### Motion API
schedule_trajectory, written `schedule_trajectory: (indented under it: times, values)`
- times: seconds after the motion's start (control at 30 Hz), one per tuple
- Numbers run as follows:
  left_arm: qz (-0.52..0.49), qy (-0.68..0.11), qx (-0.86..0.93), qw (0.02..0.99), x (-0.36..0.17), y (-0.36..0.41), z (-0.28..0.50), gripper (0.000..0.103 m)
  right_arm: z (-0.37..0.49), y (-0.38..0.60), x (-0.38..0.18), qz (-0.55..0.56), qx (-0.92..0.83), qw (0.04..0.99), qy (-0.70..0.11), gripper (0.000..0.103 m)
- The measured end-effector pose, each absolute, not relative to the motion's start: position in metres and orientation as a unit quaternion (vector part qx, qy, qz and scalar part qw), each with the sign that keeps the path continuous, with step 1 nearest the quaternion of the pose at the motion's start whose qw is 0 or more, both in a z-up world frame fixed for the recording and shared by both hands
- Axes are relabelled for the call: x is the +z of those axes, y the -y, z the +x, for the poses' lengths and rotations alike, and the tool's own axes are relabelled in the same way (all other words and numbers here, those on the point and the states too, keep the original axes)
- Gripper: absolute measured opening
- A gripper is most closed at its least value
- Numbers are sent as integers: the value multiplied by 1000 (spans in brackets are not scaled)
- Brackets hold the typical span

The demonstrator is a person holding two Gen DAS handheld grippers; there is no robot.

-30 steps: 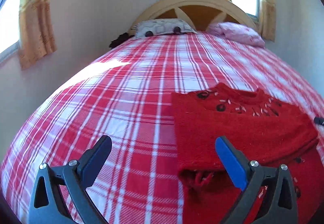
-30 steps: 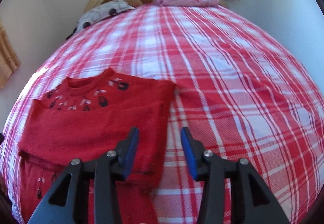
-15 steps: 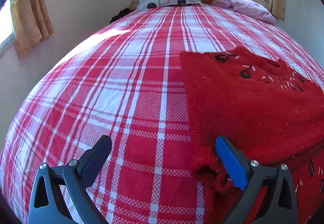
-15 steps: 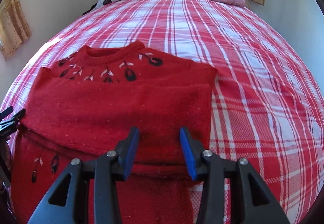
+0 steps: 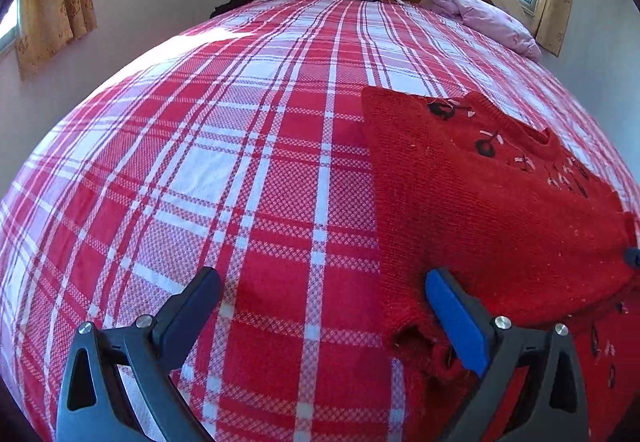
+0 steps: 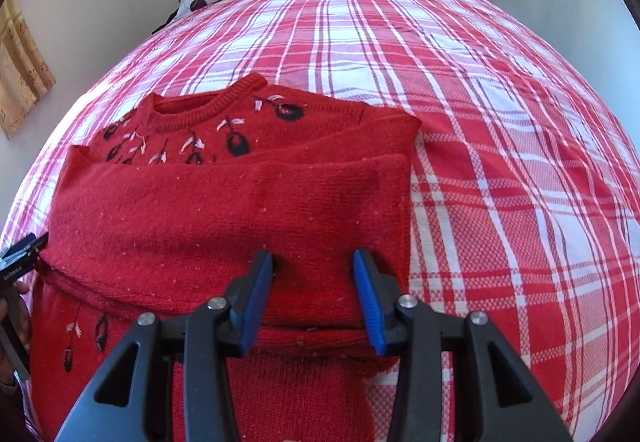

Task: Fold small clothes

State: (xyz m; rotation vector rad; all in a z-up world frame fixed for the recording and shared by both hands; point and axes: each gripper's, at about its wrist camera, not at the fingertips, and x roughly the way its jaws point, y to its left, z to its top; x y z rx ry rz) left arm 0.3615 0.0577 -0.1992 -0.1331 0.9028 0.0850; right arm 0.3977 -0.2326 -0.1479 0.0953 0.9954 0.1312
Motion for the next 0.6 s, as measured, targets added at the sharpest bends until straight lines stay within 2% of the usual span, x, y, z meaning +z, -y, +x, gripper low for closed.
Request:
schedule_trajectory:
  times: [0.23,0.27,0.33,0.6]
  values:
    - [-81,-419,48,903,-187,-78,320,102,365,247,-134,51,70,881,-465,46]
    - [-84,-413,48,906,-184,-80,313,102,361,250,-132,56,69,880,-466,52]
    - [-93,-403,43,909,-178,-83,298,102,353,254,-130,71,70,878,-467,57]
    - [-65,-410,16,910,-180,-60,234,102,305,253,-135,62,77,870,-483,57]
